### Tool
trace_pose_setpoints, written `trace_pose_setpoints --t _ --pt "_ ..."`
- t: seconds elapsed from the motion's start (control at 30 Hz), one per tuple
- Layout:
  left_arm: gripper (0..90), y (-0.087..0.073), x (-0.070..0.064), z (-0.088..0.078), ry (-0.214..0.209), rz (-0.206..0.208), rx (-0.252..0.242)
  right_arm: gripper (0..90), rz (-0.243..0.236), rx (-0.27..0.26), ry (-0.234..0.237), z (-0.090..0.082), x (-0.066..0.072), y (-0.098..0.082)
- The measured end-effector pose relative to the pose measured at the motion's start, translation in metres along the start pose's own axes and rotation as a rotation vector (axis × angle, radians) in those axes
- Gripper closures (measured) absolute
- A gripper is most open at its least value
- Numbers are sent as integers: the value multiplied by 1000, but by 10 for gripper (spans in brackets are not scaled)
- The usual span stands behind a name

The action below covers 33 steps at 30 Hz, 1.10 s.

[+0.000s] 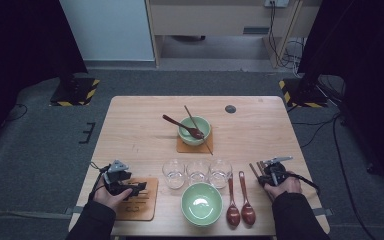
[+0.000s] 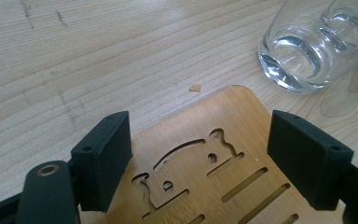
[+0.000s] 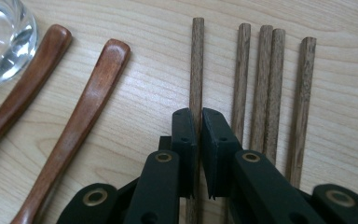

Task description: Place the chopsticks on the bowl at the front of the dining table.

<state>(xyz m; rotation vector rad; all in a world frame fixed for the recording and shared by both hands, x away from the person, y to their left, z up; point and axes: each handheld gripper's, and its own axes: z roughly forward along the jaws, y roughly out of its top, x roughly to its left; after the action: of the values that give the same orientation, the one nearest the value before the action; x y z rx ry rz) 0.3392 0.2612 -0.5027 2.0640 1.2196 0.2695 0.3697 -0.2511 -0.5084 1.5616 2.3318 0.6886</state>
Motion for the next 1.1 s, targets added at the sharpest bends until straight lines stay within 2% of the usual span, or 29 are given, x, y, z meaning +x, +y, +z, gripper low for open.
trace_pose_setpoints --t 0.1,0.43,0.7,1.1 --pt "214 0 0 0 1 0 0 841 11 -12 22 0 0 1" --pt "214 0 0 0 1 0 0 841 68 -125 105 -9 -3 7" --pt "214 0 0 0 2 0 3 841 106 -205 144 -17 -7 12" --pt "214 0 1 1 4 -2 4 842 146 -294 194 -23 -10 26"
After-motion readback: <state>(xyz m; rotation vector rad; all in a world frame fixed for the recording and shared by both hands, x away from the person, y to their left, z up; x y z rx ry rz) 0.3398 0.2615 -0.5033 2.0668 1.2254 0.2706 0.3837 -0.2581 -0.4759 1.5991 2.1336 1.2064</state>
